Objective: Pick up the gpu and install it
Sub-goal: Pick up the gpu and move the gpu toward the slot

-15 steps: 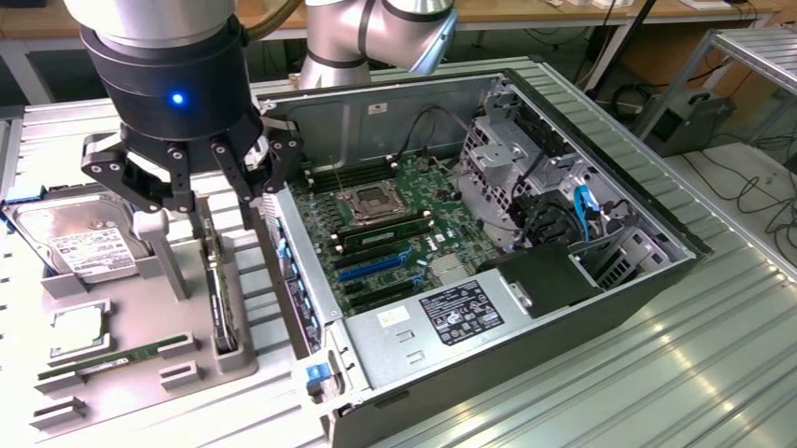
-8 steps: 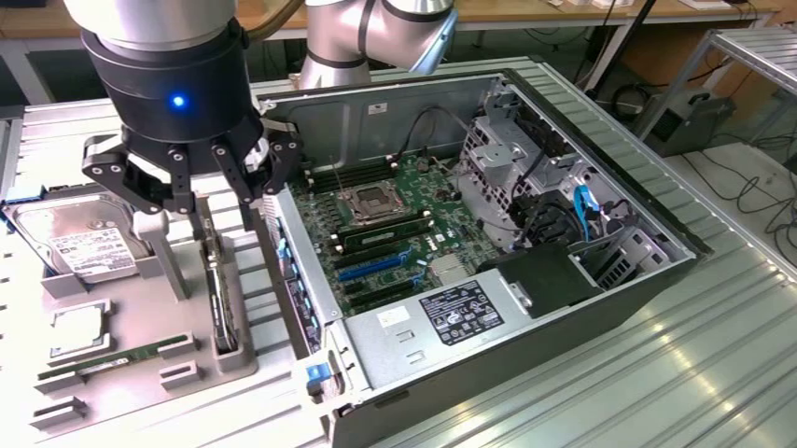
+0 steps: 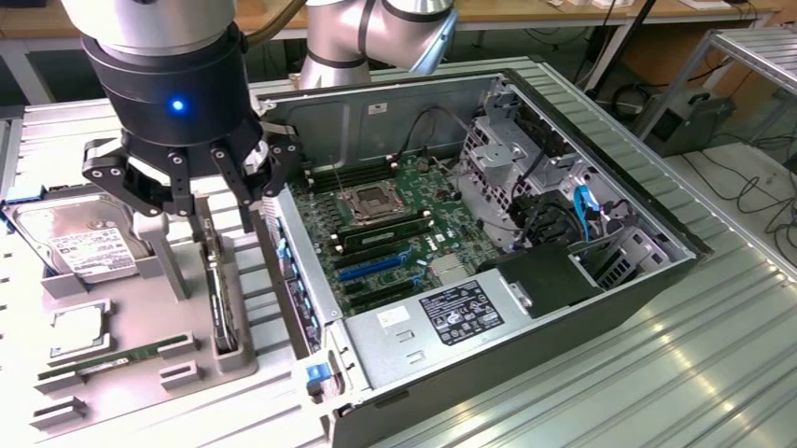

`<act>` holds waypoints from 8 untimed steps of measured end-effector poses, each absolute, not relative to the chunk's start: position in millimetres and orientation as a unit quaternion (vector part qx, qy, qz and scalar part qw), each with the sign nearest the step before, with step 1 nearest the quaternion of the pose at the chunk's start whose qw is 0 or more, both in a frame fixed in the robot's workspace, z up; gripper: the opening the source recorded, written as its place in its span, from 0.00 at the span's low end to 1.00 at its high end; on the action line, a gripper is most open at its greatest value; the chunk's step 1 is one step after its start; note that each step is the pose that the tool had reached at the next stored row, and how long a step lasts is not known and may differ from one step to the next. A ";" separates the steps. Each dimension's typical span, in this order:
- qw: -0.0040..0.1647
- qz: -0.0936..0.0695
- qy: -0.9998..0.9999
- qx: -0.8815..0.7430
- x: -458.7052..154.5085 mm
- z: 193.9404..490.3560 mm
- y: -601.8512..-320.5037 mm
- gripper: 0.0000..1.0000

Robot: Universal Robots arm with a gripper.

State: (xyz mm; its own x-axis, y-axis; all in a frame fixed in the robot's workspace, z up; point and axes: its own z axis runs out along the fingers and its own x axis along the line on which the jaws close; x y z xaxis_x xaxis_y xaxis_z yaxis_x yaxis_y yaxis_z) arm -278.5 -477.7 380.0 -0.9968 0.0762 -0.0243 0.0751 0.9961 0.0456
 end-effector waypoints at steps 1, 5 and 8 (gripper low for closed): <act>0.013 0.022 0.999 0.038 -278.8 379.8 -477.7 0.44; 0.013 0.022 0.999 0.038 -280.3 378.9 -477.7 0.44; 0.013 0.022 0.999 0.038 -281.7 378.4 -477.7 0.44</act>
